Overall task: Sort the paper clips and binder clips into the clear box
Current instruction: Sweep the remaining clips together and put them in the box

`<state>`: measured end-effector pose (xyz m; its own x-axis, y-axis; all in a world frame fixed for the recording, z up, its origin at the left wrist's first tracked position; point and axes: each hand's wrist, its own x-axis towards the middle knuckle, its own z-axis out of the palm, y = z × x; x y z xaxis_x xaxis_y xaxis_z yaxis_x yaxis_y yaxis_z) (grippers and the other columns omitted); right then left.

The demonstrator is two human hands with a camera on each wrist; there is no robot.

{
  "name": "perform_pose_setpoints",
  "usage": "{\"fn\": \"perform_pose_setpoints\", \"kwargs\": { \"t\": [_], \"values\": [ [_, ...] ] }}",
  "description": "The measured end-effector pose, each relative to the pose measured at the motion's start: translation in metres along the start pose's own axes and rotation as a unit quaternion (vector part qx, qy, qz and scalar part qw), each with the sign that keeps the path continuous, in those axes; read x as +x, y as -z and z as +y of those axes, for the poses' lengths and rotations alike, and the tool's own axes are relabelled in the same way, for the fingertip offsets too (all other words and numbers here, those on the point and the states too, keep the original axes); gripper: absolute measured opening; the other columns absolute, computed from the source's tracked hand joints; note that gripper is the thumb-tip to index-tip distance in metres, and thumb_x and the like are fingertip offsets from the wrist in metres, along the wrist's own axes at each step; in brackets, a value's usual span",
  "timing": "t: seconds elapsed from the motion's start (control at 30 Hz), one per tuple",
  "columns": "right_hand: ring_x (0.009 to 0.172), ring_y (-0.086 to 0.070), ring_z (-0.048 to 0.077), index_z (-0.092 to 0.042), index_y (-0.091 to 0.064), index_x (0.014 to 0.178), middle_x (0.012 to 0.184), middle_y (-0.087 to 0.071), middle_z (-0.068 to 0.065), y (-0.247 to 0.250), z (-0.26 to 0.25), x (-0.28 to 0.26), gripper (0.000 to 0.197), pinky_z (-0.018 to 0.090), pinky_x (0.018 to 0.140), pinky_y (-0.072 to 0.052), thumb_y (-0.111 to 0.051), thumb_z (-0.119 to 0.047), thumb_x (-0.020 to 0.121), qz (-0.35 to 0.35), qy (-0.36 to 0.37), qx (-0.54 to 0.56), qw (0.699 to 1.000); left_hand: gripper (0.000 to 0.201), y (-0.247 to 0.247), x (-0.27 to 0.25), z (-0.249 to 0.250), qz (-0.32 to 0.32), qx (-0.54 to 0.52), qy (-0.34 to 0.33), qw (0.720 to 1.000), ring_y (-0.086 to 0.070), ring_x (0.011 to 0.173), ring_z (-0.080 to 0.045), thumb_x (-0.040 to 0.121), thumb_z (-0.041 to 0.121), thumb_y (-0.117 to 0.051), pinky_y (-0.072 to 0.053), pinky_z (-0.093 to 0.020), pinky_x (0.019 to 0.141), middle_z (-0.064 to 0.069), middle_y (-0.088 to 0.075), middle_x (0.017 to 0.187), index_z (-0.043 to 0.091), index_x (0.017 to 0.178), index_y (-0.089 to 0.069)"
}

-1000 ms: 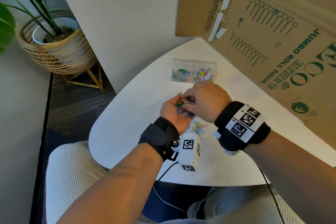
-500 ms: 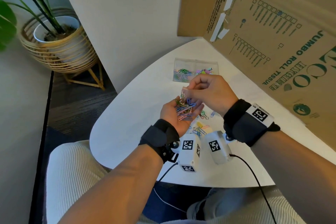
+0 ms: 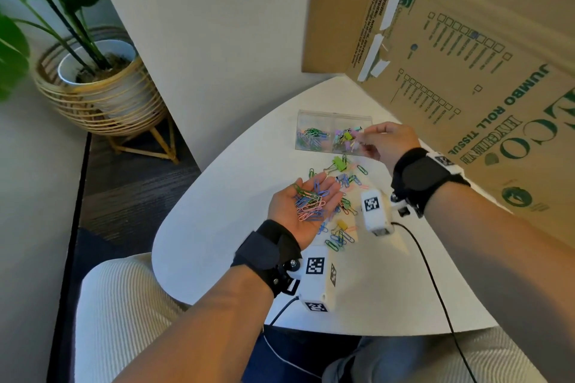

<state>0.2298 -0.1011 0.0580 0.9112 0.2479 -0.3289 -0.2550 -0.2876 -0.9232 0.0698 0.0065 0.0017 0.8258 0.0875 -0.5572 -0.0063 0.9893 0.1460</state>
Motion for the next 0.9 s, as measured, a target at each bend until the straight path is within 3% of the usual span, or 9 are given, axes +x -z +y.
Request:
{"fn": "perform_pose_setpoints", "kwargs": {
  "t": [0.13,0.23,0.33,0.4,0.53,0.6,0.67,0.77,0.9],
  "values": [
    [0.065,-0.065,0.023,-0.007,-0.062,0.074,0.092,-0.067,0.019,-0.004,-0.019,0.031,0.016,0.029,0.070,-0.060,-0.069,0.003,0.084,0.024,-0.020,0.056,0.998,0.044,0.001,0.002,0.001,0.007,0.005,0.003,1.000,-0.071,0.078,-0.037,0.102,0.026,-0.032,-0.056,-0.051,0.070,-0.024,-0.070,0.095,-0.008,0.105,-0.060],
    [0.072,-0.062,0.018,-0.012,-0.068,0.086,0.101,-0.068,0.012,-0.007,-0.021,0.034,0.004,0.034,0.080,-0.057,-0.066,-0.010,0.088,0.013,-0.023,-0.076,0.997,0.044,0.001,0.002,0.004,0.012,0.007,-0.004,1.000,-0.071,0.079,-0.038,0.102,0.026,-0.032,-0.056,-0.051,0.071,-0.025,-0.070,0.096,-0.009,0.105,-0.060],
    [0.076,-0.060,0.010,-0.022,-0.071,0.092,0.097,-0.070,-0.001,-0.012,-0.016,0.016,0.012,0.027,0.075,-0.053,-0.063,-0.014,0.088,0.009,0.079,-0.209,0.975,0.044,0.002,0.003,0.005,0.024,0.007,-0.011,1.000,-0.071,0.078,-0.039,0.103,0.025,-0.031,-0.057,-0.052,0.068,-0.025,-0.069,0.097,-0.009,0.106,-0.060],
    [0.076,-0.061,0.006,-0.021,-0.072,0.091,0.088,-0.068,-0.009,-0.017,-0.017,-0.013,0.010,0.018,0.070,-0.047,-0.065,-0.014,0.088,-0.055,0.149,-0.235,0.959,0.045,0.002,0.003,0.004,0.036,0.007,-0.014,0.999,-0.071,0.077,-0.040,0.103,0.024,-0.030,-0.057,-0.052,0.066,-0.026,-0.069,0.095,-0.010,0.105,-0.059],
    [0.081,-0.072,0.010,-0.016,-0.075,0.087,0.088,-0.075,-0.004,-0.023,-0.018,-0.072,0.008,0.026,0.075,-0.056,-0.069,-0.011,0.086,-0.286,0.171,-0.350,0.875,0.056,-0.001,0.001,0.001,0.040,0.015,-0.008,0.999,-0.070,0.067,-0.034,0.103,0.025,-0.029,-0.058,-0.041,0.064,-0.023,-0.068,0.083,-0.007,0.082,-0.069],
    [0.092,-0.069,0.012,-0.024,-0.074,0.087,0.099,-0.074,-0.004,-0.024,-0.012,-0.083,0.009,0.035,0.085,-0.055,-0.071,-0.017,0.083,-0.301,0.192,-0.440,0.824,0.062,-0.003,-0.002,0.000,0.033,0.031,-0.006,0.999,-0.068,0.058,-0.029,0.102,0.026,-0.027,-0.055,-0.032,0.061,-0.020,-0.067,0.073,-0.003,0.069,-0.071],
    [0.094,-0.062,0.015,-0.028,-0.070,0.104,0.106,-0.066,-0.004,-0.026,-0.006,-0.089,0.023,0.039,0.087,-0.051,-0.071,-0.026,0.082,-0.278,0.229,-0.513,0.779,0.049,-0.006,-0.006,-0.001,0.032,0.044,-0.003,0.999,-0.068,0.058,-0.029,0.101,0.027,-0.030,-0.056,-0.031,0.059,-0.019,-0.067,0.074,0.000,0.082,-0.066],
    [0.098,-0.056,0.019,-0.029,-0.061,0.122,0.109,-0.057,0.000,-0.028,0.001,-0.094,0.040,0.037,0.086,-0.047,-0.069,-0.035,0.083,-0.251,0.266,-0.548,0.753,0.036,-0.010,-0.009,-0.003,0.051,0.052,-0.003,0.997,-0.067,0.070,-0.031,0.100,0.030,-0.035,-0.054,-0.037,0.073,-0.020,-0.066,0.081,0.002,0.096,-0.057],
    [0.098,-0.060,0.025,-0.023,-0.063,0.118,0.106,-0.066,0.004,-0.036,0.011,-0.097,0.029,0.036,0.081,-0.049,-0.060,-0.026,0.089,-0.236,0.280,-0.570,0.736,0.035,-0.010,-0.013,-0.009,0.059,0.068,0.002,0.996,-0.058,0.091,-0.030,0.100,0.028,-0.037,-0.041,-0.037,0.099,-0.020,-0.062,0.097,0.001,0.102,-0.059]
  ]
}}
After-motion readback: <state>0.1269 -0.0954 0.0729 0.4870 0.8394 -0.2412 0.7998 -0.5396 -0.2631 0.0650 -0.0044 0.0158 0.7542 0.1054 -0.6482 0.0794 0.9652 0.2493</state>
